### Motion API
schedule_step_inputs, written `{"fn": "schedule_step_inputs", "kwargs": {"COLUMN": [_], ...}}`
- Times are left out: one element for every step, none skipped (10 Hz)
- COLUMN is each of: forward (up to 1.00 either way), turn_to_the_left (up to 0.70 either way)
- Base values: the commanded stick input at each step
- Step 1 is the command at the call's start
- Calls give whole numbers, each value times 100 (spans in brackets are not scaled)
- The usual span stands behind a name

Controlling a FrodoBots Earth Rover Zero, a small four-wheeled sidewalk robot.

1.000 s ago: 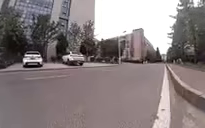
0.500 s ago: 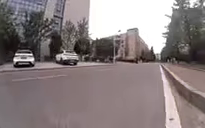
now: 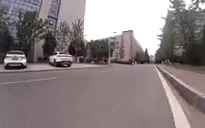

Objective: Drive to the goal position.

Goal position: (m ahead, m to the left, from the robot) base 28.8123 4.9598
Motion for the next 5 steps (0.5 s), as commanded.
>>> {"fn": "schedule_step_inputs", "kwargs": {"forward": [70, 70, 70, 70, 70], "turn_to_the_left": [-14, -14, -14, -14, -14]}}
